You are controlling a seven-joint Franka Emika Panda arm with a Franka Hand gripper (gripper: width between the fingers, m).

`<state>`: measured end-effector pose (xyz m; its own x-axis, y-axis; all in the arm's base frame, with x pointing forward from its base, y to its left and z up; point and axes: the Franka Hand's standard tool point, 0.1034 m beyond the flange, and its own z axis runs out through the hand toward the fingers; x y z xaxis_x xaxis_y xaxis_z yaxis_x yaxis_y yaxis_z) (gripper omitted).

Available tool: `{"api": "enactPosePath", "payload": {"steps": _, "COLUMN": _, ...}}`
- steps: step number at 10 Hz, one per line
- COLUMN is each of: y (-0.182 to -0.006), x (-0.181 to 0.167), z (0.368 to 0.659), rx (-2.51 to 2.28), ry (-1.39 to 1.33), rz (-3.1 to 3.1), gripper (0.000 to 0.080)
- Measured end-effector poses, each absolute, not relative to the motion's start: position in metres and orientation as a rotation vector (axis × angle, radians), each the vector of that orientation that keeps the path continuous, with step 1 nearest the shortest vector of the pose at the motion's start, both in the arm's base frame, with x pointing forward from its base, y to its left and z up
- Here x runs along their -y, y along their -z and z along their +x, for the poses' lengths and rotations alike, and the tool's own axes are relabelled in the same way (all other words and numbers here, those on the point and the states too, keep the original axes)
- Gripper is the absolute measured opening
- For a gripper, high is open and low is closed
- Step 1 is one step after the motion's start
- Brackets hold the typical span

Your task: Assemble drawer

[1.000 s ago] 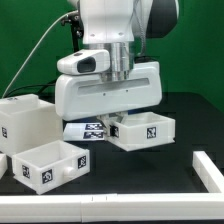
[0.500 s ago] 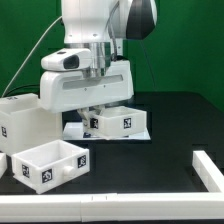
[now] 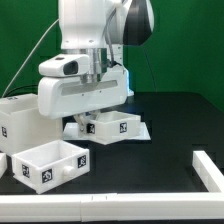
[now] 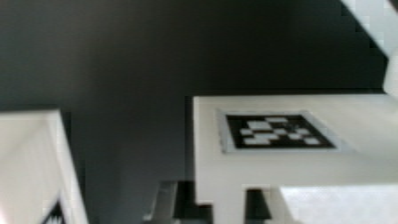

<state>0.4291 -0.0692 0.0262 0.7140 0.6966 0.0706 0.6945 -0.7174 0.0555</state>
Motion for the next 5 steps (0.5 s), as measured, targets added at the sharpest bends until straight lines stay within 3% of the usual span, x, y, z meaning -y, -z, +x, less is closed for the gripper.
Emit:
{"api": "enactPosePath", "payload": {"steps": 2, "y": -0.0145, "x": 0.0705, "z": 0.4294, "rx": -1.205, "ry": -0.135, "rz": 2.869, "gripper": 0.0038}}
{"api": "enactPosePath", "payload": {"steps": 5, "y": -0.0144, "x": 0.0704, "z": 0.4291, "rx": -1.203, "ry": -0.133, "rz": 2.871, "gripper": 0.0038}}
